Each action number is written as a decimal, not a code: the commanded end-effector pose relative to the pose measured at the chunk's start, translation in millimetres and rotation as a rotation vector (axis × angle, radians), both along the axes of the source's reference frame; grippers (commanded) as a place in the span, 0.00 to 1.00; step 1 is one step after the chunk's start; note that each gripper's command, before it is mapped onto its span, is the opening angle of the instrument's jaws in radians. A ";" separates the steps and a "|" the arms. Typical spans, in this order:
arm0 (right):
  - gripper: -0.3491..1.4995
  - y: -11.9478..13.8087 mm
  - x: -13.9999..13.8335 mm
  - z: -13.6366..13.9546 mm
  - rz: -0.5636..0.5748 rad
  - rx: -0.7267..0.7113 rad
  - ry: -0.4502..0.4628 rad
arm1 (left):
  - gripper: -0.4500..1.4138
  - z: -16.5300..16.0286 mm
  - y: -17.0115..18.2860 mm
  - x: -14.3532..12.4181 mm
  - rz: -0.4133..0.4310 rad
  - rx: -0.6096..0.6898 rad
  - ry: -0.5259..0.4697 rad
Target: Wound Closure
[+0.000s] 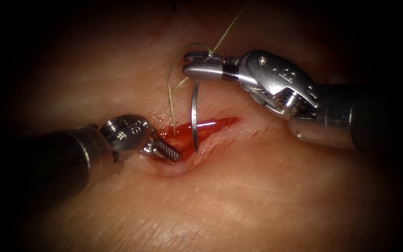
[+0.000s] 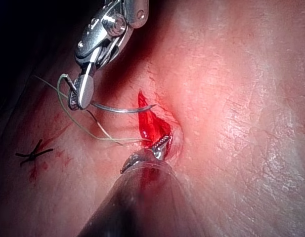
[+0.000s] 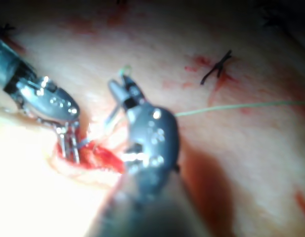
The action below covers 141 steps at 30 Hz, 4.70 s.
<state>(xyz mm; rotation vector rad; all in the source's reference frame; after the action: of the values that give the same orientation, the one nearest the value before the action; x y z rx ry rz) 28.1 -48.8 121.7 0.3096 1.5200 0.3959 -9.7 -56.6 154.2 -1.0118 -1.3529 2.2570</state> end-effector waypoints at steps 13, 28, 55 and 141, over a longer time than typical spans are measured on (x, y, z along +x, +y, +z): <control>0.00 -0.6 2.6 1.6 -0.010 -0.097 -0.046 | 0.35 2.0 2.0 1.4 -0.045 -0.055 0.039; 0.00 -0.8 4.0 2.3 -0.020 -0.427 -0.081 | 0.35 1.9 1.9 1.5 -0.045 -0.055 0.038; 0.00 -4.6 5.7 3.8 -0.062 -0.496 -0.049 | 0.31 1.8 1.6 1.9 -0.043 -0.055 0.037; 0.00 -4.0 5.2 5.7 -0.078 0.135 -0.158 | 0.27 -6.6 4.4 3.9 -0.141 -0.116 0.099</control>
<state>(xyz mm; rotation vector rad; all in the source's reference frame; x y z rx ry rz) 32.6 -53.1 126.9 0.4341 1.3230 0.4552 -5.5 -52.7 146.7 -0.9806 -1.0808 2.2662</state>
